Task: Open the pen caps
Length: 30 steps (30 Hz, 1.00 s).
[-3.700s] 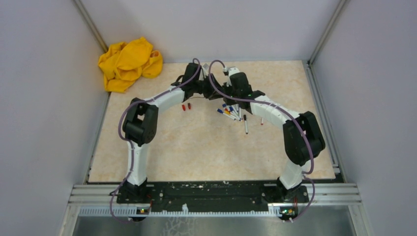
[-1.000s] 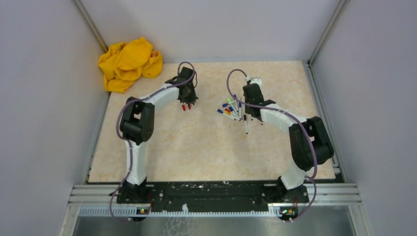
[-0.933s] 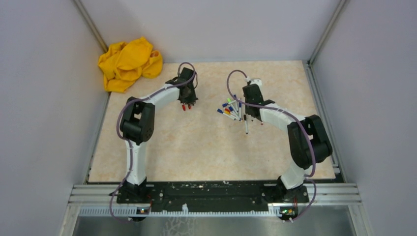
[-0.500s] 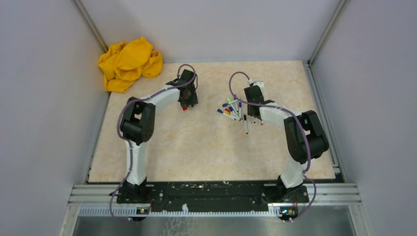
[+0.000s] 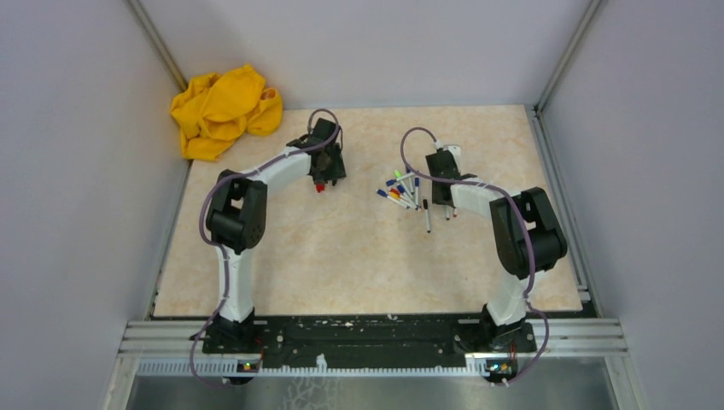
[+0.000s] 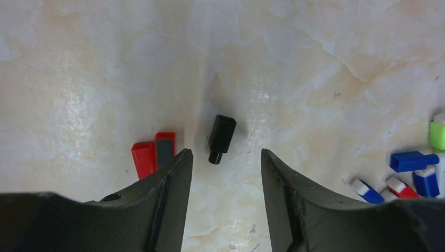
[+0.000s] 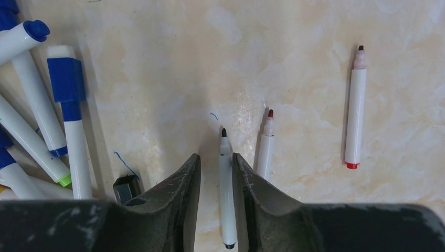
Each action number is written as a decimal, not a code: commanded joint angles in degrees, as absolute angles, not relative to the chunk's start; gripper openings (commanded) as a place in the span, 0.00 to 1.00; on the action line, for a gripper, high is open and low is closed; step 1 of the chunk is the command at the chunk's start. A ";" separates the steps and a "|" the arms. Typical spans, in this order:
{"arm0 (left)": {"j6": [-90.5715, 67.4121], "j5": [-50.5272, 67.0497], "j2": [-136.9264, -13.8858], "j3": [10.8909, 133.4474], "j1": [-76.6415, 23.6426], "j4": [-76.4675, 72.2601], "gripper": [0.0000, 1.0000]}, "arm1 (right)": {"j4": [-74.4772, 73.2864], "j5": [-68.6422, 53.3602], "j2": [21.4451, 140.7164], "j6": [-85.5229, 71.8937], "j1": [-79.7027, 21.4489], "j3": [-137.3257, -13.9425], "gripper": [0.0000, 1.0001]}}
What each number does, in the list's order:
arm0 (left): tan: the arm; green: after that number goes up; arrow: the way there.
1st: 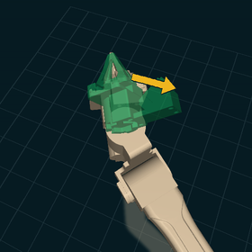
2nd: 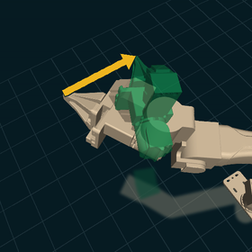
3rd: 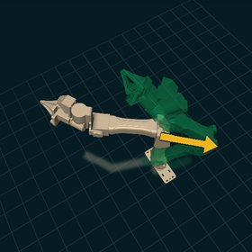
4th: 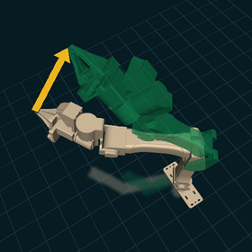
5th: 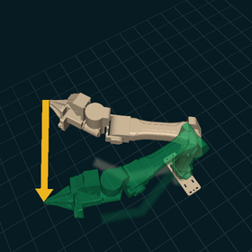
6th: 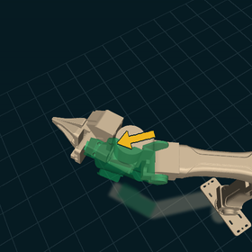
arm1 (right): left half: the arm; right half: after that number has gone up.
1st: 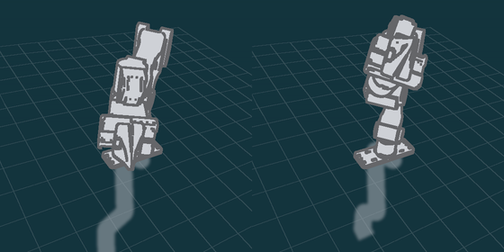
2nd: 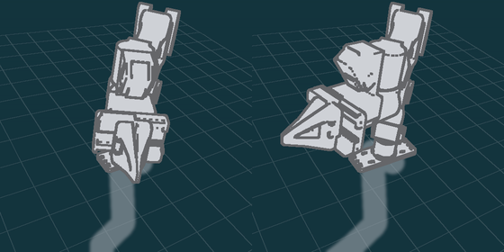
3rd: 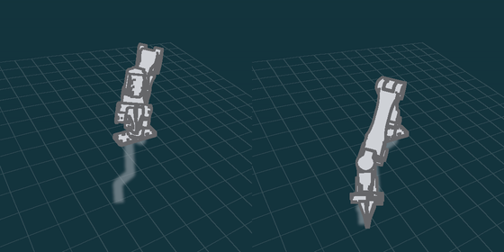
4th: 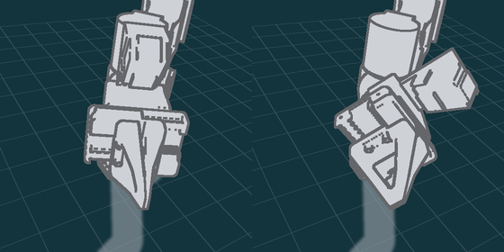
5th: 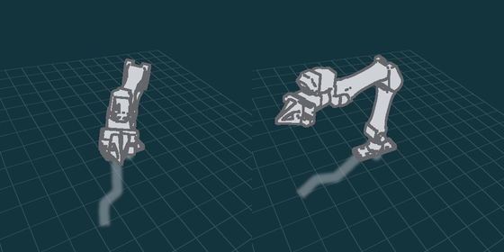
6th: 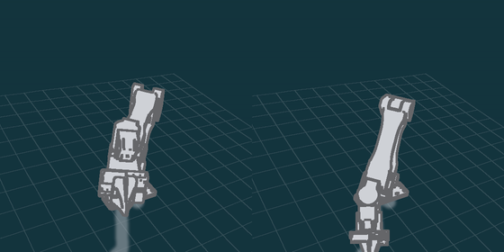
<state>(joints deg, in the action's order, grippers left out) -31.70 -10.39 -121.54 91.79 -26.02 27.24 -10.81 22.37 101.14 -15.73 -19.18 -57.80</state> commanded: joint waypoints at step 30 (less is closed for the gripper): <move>-32.21 7.18 -109.91 86.53 -26.59 11.50 0.99 | -12.07 16.88 90.01 -14.52 -25.59 -51.50 0.51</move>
